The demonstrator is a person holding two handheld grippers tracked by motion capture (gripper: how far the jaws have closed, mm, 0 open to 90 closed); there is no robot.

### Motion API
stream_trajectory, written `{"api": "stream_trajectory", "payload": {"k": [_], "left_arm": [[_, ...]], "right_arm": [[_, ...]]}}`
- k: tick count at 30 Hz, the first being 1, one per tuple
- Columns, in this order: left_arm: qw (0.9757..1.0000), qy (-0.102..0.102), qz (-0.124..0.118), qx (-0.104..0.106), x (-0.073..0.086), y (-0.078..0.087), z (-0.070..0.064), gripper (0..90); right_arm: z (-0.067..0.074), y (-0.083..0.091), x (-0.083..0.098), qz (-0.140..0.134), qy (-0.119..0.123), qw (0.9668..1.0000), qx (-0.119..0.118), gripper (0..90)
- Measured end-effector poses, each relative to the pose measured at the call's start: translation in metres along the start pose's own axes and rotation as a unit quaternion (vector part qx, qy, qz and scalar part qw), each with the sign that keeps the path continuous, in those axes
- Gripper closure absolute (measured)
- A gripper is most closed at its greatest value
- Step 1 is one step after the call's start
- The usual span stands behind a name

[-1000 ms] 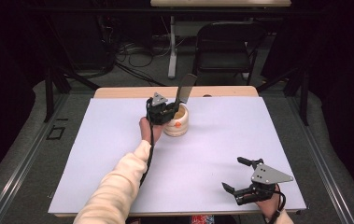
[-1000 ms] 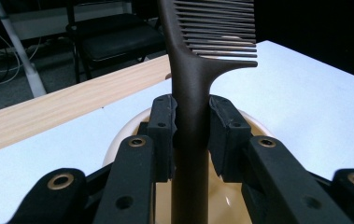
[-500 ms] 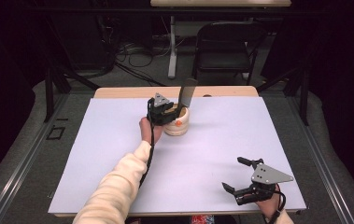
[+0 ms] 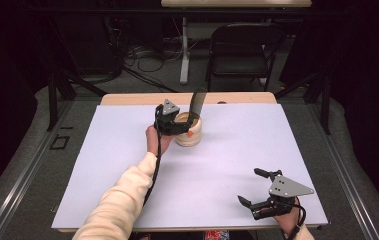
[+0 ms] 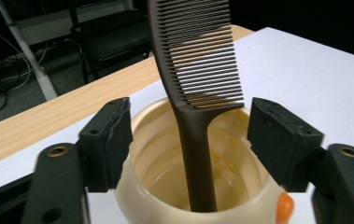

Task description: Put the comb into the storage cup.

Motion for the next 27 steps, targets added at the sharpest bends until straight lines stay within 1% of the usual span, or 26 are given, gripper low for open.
{"api": "stream_trajectory", "payload": {"k": [2, 3, 5, 7, 13, 17, 21, 27], "left_arm": [[1.0, -0.005, 0.004, 0.006, -0.003, 0.003, -0.001, 25.9], [0.9999, -0.009, 0.004, 0.007, -0.004, 0.005, -0.002, 22.9], [0.9999, -0.012, 0.003, 0.01, -0.007, 0.009, -0.003, 20.6], [0.9997, -0.015, 0.008, 0.016, -0.01, 0.013, -0.003, 17.4], [0.9993, -0.024, 0.016, 0.024, -0.014, 0.024, -0.004, 14.1], [0.999, -0.03, 0.021, 0.025, -0.016, 0.032, -0.003, 10.3], [0.9985, -0.031, 0.03, 0.033, -0.015, 0.04, -0.002, 3.4], [0.9982, -0.034, 0.039, 0.03, -0.012, 0.054, -0.001, 0.3]], "right_arm": [[0.0, 0.0, 0.0, 0.0, 0.0, 1.0, 0.0, 0.6], [0.0, 0.0, 0.0, 0.0, 0.0, 1.0, 0.0, 0.5], [0.0, 0.0, 0.0, -0.001, 0.0, 1.0, 0.0, 0.6], [0.0, 0.0, 0.0, 0.001, 0.0, 1.0, 0.0, 0.6], [0.0, 0.0, 0.0, -0.001, -0.001, 1.0, 0.0, 0.6], [0.0, 0.0, 0.0, 0.001, 0.0, 1.0, 0.0, 0.6], [0.0, -0.001, 0.0, 0.0, -0.001, 1.0, 0.0, 0.6], [0.0, -0.001, 0.0, 0.002, -0.002, 1.0, 0.0, 0.6]]}}
Point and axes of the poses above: each handheld gripper's, and its own axes: y roughly backward along the jaws, x roughly out of its underside, z roughly to its left, the point moved 1 cm from there along -y, roughly forward along the jaws, and after that the axes turned 9 degrees about -z, right-handed, at the moved point
